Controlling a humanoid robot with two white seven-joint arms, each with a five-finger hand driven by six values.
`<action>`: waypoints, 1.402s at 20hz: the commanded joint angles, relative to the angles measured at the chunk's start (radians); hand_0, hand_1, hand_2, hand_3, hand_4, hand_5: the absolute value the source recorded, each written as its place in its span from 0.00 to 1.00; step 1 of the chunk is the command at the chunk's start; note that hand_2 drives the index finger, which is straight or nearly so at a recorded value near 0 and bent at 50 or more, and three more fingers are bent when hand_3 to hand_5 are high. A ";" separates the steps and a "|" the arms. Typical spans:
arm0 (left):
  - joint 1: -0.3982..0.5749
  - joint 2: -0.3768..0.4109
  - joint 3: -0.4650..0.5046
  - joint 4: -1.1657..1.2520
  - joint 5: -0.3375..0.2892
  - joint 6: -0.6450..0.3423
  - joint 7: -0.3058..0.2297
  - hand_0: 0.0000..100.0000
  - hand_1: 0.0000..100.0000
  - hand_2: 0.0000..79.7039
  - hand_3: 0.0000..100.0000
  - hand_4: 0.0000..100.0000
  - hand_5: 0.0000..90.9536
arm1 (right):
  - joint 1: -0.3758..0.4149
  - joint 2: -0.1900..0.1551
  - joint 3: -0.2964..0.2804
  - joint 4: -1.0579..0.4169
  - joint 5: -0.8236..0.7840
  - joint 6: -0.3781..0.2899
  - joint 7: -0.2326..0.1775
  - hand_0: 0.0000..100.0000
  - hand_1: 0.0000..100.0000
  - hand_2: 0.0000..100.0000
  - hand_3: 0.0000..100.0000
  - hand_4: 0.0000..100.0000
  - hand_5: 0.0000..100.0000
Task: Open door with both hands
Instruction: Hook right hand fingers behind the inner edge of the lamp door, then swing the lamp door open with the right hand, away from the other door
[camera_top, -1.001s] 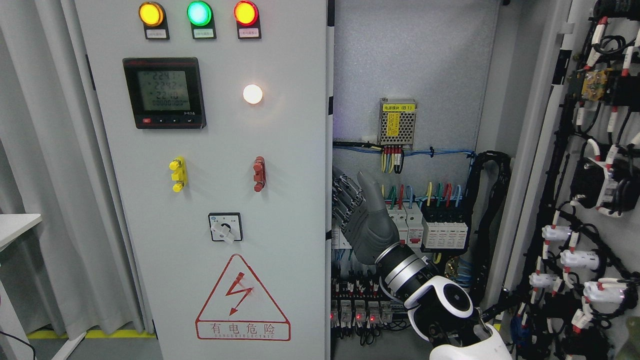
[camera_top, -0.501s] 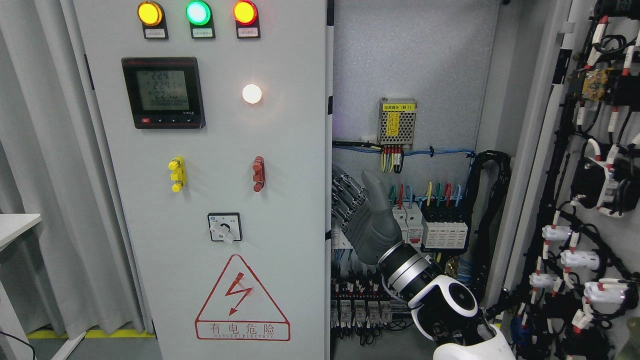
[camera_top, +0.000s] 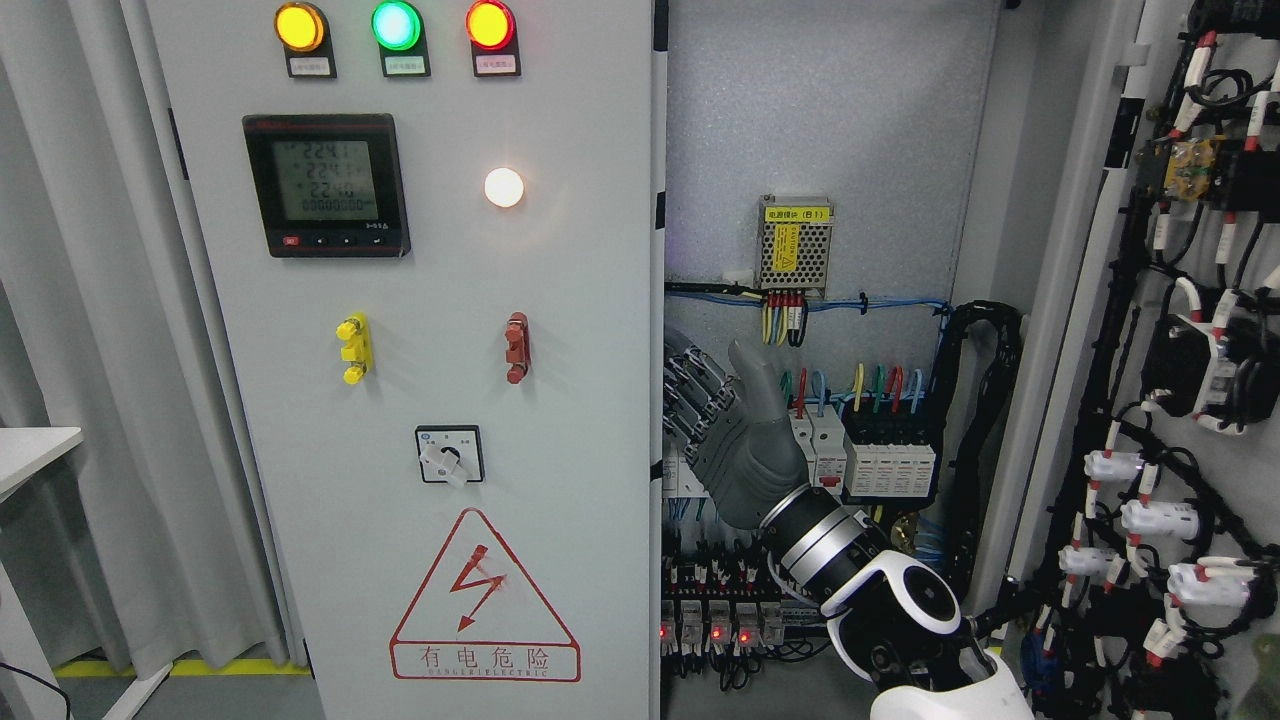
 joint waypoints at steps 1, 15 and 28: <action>-0.001 0.000 0.001 0.000 0.000 0.000 0.004 0.30 0.00 0.03 0.03 0.04 0.00 | 0.002 0.000 -0.007 -0.003 -0.018 0.002 0.002 0.22 0.00 0.00 0.00 0.00 0.00; -0.001 -0.002 -0.001 0.000 0.000 0.000 0.004 0.30 0.00 0.03 0.03 0.04 0.00 | 0.002 0.000 -0.007 -0.003 -0.036 0.055 0.042 0.22 0.00 0.00 0.00 0.00 0.00; -0.003 -0.005 -0.003 -0.001 0.000 0.001 0.004 0.30 0.00 0.03 0.03 0.04 0.00 | 0.026 0.000 -0.025 -0.034 -0.033 0.049 0.066 0.22 0.00 0.00 0.00 0.00 0.00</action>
